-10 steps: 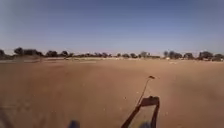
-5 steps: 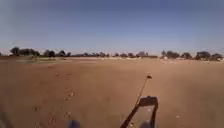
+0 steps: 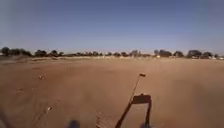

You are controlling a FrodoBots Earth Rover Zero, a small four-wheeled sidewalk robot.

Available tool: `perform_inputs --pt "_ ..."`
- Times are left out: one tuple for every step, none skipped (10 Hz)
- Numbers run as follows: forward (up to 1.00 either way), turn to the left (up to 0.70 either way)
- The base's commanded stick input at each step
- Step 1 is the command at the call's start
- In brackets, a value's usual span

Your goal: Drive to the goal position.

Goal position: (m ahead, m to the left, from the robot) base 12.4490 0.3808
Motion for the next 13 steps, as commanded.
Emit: perform_inputs --pt "1.00 0.00" --pt "1.00 0.00" --pt "1.00 0.00" --pt "1.00 0.00" --pt "1.00 0.00" --pt "1.00 0.00" --pt "1.00 0.00" --pt "1.00 0.00" --pt "1.00 0.00" --pt "1.00 -0.01" --pt "1.00 -0.03" --pt "1.00 -0.03" --pt "1.00 -0.05"
